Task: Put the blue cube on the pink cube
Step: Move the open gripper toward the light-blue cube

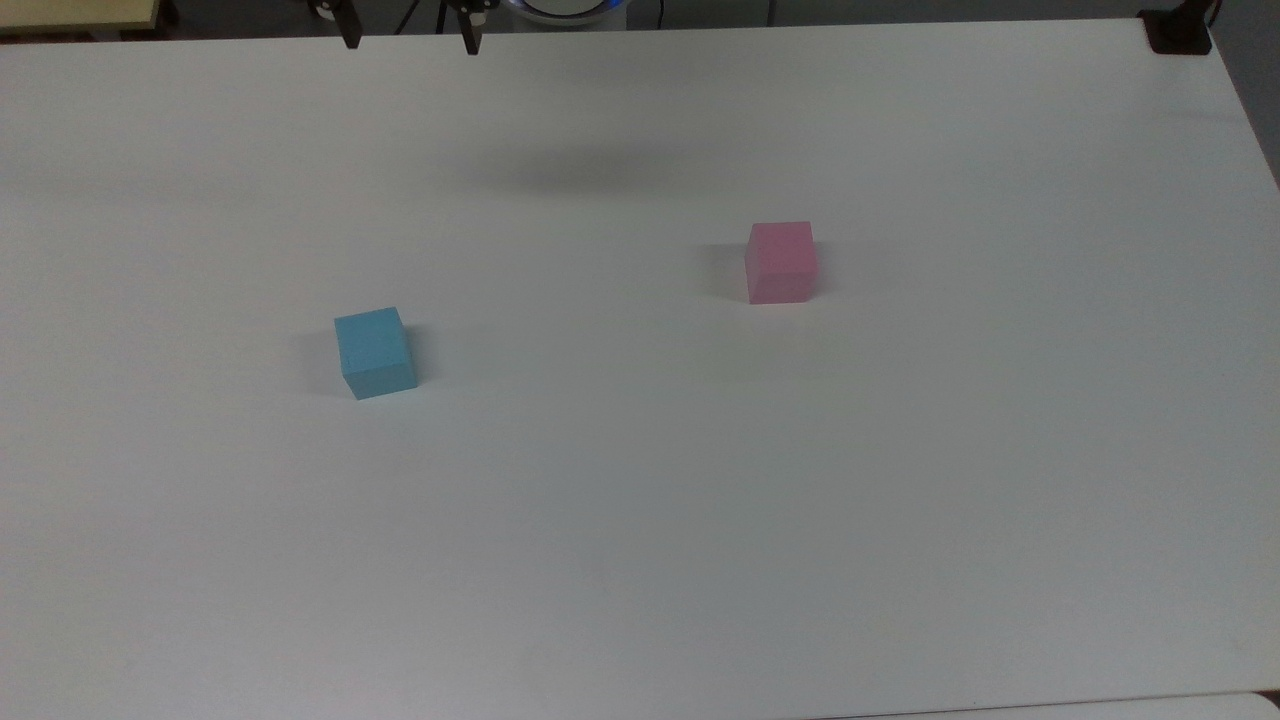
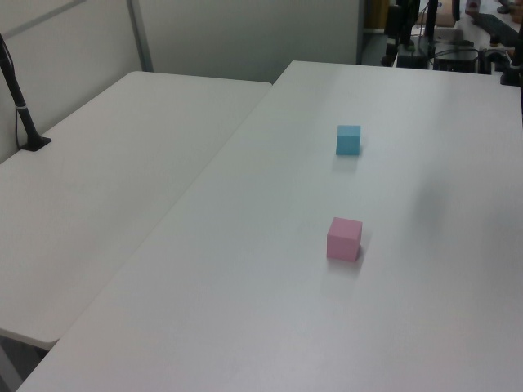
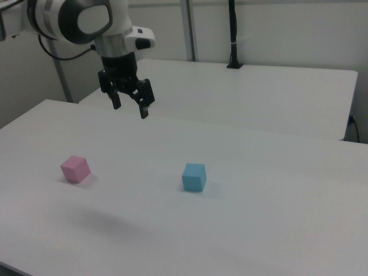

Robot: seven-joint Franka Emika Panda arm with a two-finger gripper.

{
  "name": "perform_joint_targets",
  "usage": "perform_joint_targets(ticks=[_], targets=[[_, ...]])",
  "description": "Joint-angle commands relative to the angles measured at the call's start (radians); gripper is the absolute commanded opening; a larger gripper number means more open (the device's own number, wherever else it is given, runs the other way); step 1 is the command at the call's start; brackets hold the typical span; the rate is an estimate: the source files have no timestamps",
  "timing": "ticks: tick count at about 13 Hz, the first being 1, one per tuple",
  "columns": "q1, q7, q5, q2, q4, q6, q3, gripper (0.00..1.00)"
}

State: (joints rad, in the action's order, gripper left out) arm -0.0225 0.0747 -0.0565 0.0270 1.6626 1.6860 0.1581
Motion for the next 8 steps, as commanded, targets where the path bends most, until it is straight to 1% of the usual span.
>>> perform_joint_targets(ticks=[1, 3, 5, 7, 8], targets=[[0.026, 0.154, -0.003, -0.062, -0.053, -0.02, 0.006, 1.0], [0.039, 0.174, 0.03, -0.108, -0.067, -0.014, 0.008, 1.0], [0.047, 0.174, 0.056, -0.133, -0.054, 0.056, 0.006, 1.0], [0.052, 0.174, 0.092, -0.202, -0.05, 0.133, 0.006, 1.0], [0.064, 0.175, 0.092, -0.237, -0.049, 0.182, 0.006, 1.0]])
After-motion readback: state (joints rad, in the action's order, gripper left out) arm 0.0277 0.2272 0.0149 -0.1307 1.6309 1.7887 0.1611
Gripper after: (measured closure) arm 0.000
